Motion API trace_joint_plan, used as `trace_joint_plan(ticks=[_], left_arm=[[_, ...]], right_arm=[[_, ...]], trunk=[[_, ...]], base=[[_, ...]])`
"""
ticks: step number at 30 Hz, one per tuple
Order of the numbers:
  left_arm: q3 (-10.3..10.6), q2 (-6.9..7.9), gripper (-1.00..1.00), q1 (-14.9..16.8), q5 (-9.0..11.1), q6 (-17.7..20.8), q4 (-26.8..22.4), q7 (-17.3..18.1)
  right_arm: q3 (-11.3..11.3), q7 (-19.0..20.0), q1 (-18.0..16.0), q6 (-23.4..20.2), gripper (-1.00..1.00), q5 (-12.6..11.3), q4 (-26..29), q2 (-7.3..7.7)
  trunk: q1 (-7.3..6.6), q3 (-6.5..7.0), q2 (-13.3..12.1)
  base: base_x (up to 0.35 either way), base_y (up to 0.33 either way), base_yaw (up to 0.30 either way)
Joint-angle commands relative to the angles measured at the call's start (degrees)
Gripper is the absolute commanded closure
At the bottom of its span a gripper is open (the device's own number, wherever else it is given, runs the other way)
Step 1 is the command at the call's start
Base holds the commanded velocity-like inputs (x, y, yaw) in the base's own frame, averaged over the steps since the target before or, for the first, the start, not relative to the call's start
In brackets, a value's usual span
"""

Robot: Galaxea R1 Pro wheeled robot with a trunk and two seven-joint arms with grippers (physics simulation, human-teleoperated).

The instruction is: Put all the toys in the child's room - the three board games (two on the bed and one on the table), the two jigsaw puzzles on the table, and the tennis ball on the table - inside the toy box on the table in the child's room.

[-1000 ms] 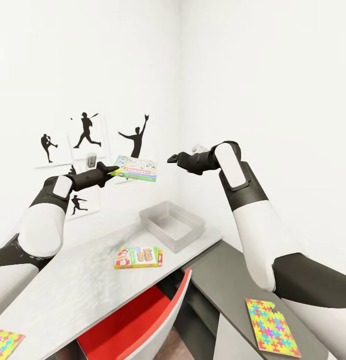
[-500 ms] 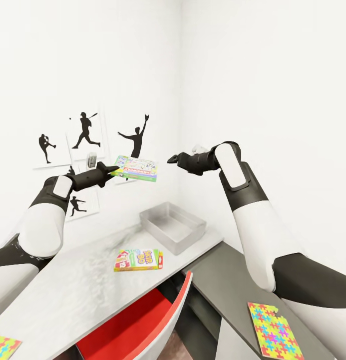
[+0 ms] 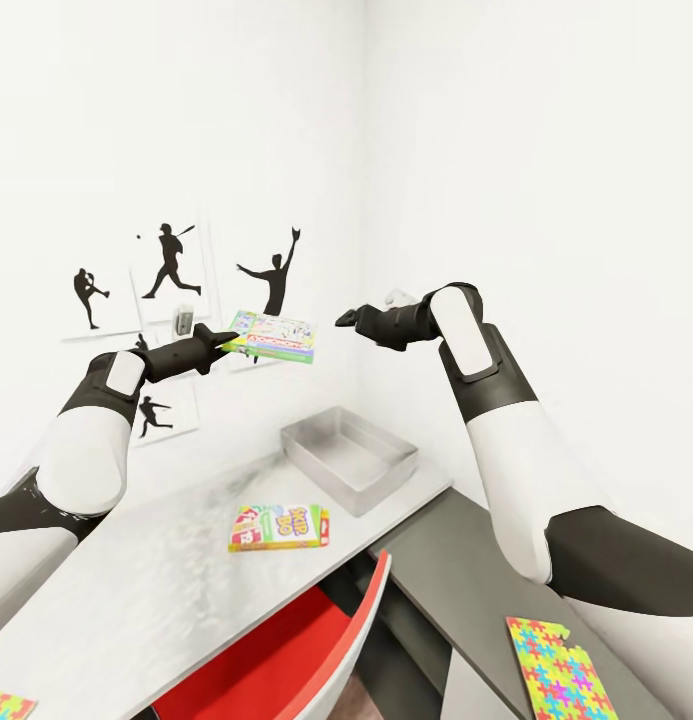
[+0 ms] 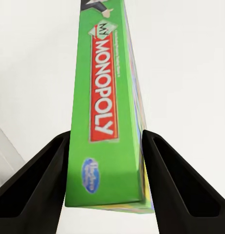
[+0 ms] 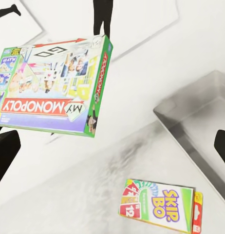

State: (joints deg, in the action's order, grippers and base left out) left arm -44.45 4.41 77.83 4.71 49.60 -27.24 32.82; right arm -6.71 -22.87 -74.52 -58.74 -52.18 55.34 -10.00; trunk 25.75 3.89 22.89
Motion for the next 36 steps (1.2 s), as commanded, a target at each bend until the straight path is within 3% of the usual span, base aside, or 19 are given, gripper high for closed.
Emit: trace_joint_plan(ticks=[1,12,36], left_arm=[[-0.2,-0.01,1.00,0.0,0.3,0.4,0.0,-0.2],[-0.2,-0.01,1.00,0.0,0.3,0.4,0.0,-0.2],[-0.2,0.14,1.00,0.0,0.3,0.6,0.0,-0.2]], right_arm=[[0.0,-0.6,0.0,-0.1,-1.00,-0.6,0.0,0.00],[0.2,-0.6,0.0,-0.1,-1.00,-0.6,-0.3,0.00],[0.3,-0.9,-0.1,-0.5,-1.00,-0.4,-0.6,0.00]], trunk=[[0.04,-0.03,0.0],[0.04,-0.22,0.0],[0.04,-2.43,0.0]], base=[[0.119,0.042,0.000],[0.092,0.021,0.000],[0.001,0.000,0.000]])
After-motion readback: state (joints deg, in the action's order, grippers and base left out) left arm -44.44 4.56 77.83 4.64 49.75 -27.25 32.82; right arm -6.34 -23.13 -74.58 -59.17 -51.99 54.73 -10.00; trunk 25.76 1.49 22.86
